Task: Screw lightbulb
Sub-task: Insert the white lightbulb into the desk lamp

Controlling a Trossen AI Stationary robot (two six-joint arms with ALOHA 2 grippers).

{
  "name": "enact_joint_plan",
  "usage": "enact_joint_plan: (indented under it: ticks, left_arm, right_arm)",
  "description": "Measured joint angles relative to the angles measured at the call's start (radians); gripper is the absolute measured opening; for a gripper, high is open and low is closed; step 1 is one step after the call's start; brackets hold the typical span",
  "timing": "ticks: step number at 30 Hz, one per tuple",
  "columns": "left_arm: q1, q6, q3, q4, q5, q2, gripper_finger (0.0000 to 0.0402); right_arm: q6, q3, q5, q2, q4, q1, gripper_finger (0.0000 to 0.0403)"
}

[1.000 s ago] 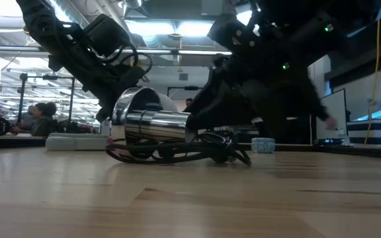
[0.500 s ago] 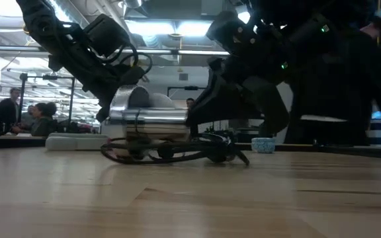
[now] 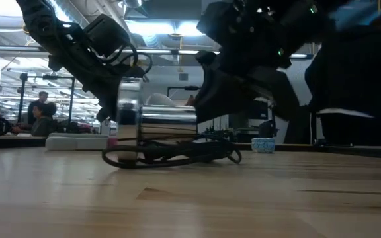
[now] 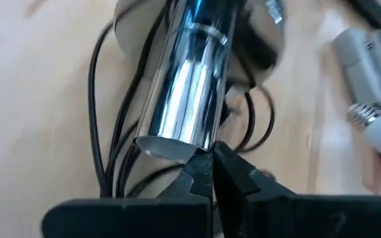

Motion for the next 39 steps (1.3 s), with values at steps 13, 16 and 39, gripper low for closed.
enact_joint_plan:
  ticks: [13,16,39]
  left_arm:
    - [0.000,0.031,0.000,0.000,0.000,0.000,0.0155]
    - [0.000,0.032,0.000,0.000,0.000,0.000,0.0155]
    - [0.000,0.064,0.000,-0.002,0.000,0.000,0.0155]
  right_arm:
    - [-0.110,0.405,0.008,0.000,-0.877,0.000,0.0001]
    - [-0.110,0.449,0.009,0.000,-0.993,0.000,0.0001]
    - [-0.100,0.470,-0.134,0.056,-1.148,-0.001,0.0000]
